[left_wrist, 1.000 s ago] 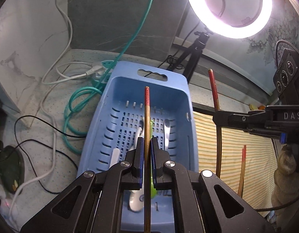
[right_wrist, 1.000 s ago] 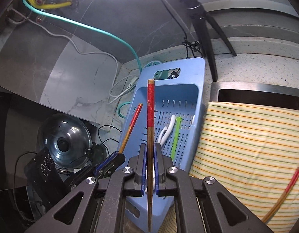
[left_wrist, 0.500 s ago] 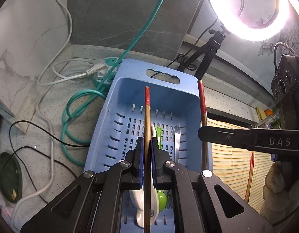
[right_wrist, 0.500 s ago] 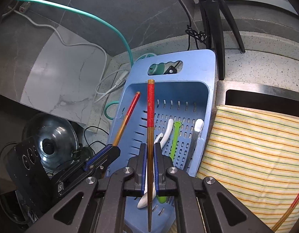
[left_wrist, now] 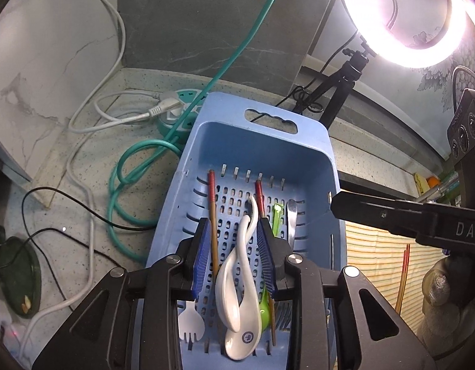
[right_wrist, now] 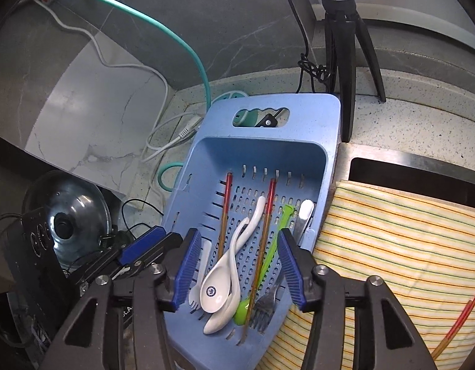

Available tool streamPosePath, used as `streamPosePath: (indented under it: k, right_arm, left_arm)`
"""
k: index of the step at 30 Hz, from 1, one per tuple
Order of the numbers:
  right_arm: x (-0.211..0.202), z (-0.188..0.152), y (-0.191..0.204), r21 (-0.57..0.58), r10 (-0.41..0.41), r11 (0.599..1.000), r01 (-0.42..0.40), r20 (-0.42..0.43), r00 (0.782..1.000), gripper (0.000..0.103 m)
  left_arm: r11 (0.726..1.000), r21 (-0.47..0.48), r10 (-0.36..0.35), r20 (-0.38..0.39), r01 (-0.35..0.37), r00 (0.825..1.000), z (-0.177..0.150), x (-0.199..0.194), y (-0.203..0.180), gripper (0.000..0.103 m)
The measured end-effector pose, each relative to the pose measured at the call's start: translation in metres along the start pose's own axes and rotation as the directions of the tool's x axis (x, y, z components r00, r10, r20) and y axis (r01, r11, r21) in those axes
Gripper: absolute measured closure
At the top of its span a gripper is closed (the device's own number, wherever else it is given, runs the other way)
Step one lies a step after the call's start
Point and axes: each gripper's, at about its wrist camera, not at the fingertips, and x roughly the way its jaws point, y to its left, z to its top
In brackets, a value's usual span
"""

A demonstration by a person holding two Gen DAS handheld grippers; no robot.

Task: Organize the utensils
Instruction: 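Lift both open tools out of the basket back over the cloth, then move the right tool toward the remaining chopsticks and silver spoon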

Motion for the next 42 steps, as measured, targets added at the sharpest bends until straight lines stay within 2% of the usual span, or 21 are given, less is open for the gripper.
streamPosePath:
  k: [14,17,25,31,37,42]
  right_arm:
    - [-0.031,-0.005,-0.006,-0.022,0.013,1.000,-0.012,0.034,0.999,0.054]
    - [-0.044,-0.007,-0.011,-0.024,0.023,0.999,-0.023,0.040,0.999,0.054]
    - [-0.096,-0.022,-0.038,-0.023,0.080,0.997,-0.079,0.065,0.995,0.054]
    - [-0.135,-0.036,-0.061,-0.032,0.087,0.996,-0.085,0.084,0.993,0.054]
    - [-0.167,-0.056,-0.099,0.014,0.080,0.997,-0.081,0.097,0.992,0.054]
    - [-0.178,-0.080,-0.130,0.033,0.064,0.997,-0.066,0.067,0.996,0.054]
  left_arm:
    - [1.000,0.012,-0.014,0.013,0.014,1.000,-0.004,-0.018,-0.013,0.073]
    - [0.999,0.039,-0.020,0.027,0.019,0.999,-0.009,-0.029,-0.023,0.065]
    - [0.988,0.154,-0.032,0.047,0.024,0.998,-0.029,-0.057,-0.059,0.065]
    - [0.975,0.209,-0.079,0.039,0.069,0.996,-0.049,-0.069,-0.090,0.065]
    - [0.958,0.253,-0.139,0.014,0.131,0.990,-0.071,-0.073,-0.125,0.065]
    - [0.943,0.269,-0.199,-0.012,0.195,0.980,-0.100,-0.077,-0.154,0.065]
